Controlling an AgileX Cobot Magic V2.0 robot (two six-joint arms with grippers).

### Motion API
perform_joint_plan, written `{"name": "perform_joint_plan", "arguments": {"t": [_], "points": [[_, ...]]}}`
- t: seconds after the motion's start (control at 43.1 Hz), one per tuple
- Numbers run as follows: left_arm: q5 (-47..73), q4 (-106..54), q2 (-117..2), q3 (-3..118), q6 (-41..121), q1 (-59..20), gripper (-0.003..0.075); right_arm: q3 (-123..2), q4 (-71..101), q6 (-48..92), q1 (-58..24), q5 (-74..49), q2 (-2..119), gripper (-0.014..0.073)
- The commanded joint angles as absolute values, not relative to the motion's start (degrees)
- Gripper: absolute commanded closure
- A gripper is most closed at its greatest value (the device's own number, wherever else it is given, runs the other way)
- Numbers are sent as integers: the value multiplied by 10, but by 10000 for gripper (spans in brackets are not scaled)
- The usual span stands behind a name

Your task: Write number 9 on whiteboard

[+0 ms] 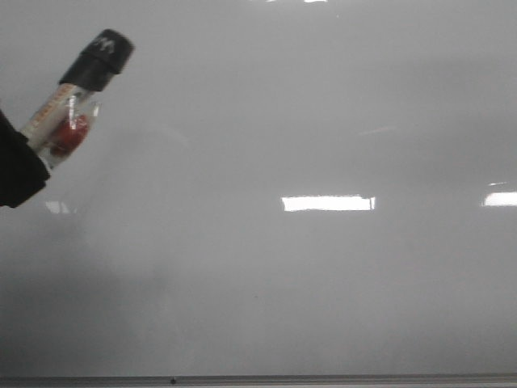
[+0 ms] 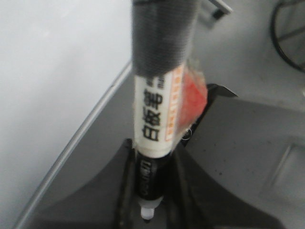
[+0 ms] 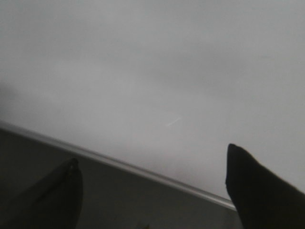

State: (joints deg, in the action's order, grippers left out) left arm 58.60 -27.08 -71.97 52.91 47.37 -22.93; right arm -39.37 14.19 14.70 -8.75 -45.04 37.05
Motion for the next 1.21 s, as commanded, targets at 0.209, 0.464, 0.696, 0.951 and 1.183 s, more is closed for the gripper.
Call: {"name": "perform_joint_plan", "arguments": {"t": [0.209, 0.464, 0.696, 0.951, 1.183], "points": [[629, -326, -707, 578, 614, -357, 739, -523, 352, 390, -242, -561, 534, -37], [628, -327, -707, 588, 614, -378, 739, -620, 384, 435, -367, -536, 659, -37], [625, -327, -707, 588, 614, -378, 739, -683, 385, 444, -421, -536, 745, -37], [622, -324, -707, 588, 614, -378, 738, -684, 396, 444, -429, -534, 760, 160], [622, -324, -707, 588, 614, -378, 738, -684, 402, 444, -429, -542, 760, 449]]}}
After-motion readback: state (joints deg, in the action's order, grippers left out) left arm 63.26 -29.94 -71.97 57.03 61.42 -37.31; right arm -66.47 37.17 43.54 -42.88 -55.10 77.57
